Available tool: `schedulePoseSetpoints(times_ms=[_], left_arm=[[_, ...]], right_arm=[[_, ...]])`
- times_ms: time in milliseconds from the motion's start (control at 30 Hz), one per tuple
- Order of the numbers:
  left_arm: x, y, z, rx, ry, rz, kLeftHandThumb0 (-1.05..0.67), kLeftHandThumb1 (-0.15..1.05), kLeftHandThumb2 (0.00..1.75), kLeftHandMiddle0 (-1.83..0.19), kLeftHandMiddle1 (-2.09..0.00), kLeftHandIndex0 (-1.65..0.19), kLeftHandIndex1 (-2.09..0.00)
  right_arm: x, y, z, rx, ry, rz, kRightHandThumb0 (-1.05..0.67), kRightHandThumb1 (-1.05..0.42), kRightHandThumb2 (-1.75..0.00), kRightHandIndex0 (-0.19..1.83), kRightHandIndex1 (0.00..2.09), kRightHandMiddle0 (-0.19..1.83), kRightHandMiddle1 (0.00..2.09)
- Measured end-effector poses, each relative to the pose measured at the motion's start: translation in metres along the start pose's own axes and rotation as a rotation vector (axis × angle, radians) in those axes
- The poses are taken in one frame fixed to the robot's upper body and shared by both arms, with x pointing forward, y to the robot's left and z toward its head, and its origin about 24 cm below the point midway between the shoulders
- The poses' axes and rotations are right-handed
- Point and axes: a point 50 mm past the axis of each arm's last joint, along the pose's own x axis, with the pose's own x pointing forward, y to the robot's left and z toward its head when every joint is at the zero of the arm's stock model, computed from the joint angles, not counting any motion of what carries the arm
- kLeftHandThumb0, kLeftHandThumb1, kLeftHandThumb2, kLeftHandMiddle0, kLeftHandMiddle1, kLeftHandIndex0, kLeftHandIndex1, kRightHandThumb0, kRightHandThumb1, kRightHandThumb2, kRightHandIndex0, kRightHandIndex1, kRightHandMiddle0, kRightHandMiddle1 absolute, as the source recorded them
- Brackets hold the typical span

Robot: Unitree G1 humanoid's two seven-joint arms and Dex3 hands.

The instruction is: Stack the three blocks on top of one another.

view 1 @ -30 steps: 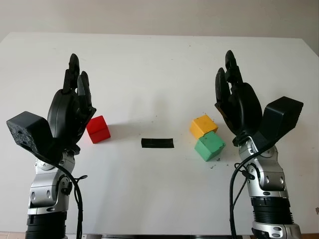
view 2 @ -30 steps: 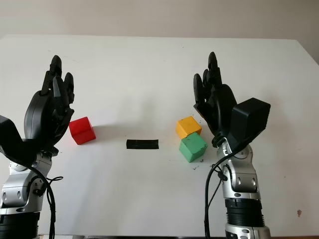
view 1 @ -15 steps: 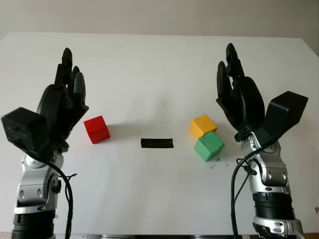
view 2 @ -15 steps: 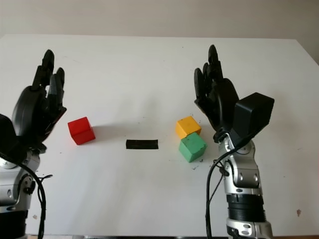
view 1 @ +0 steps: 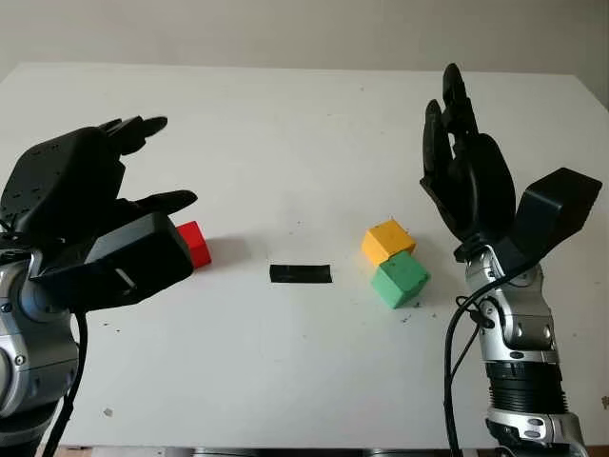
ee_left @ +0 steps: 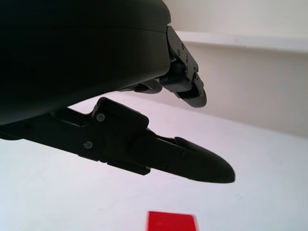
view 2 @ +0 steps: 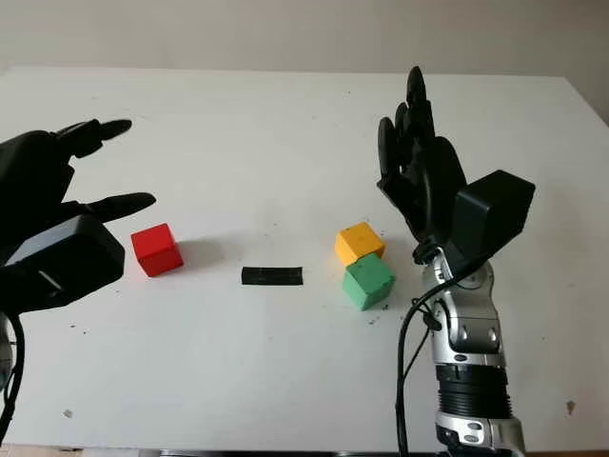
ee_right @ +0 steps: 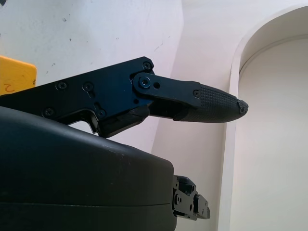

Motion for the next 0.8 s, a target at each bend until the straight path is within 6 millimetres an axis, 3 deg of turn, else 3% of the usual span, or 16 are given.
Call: schedulePoseSetpoints(times_ms=[433,800], left_arm=[[0.003,-0.001,0.001,0.181,0.05,-0.12,-0.87,1.04,0.07,-0.3,-0.05,-0.58,-0.17],[0.004,-0.013,0.004,0.206,0.03,-0.21,-0.86,1.0,0.04,-0.25,-0.04,-0.52,-0.1]], right_arm=[[0.001,0.005,-0.002,0.013,0.002,-0.01,-0.73,-1.05,-0.62,-0.19,0.0,-0.19,0.0],[0.001,0.006,-0.002,0.018,0.002,-0.015,-0.73,-1.05,-0.6,-0.19,0.0,-0.19,0.0]])
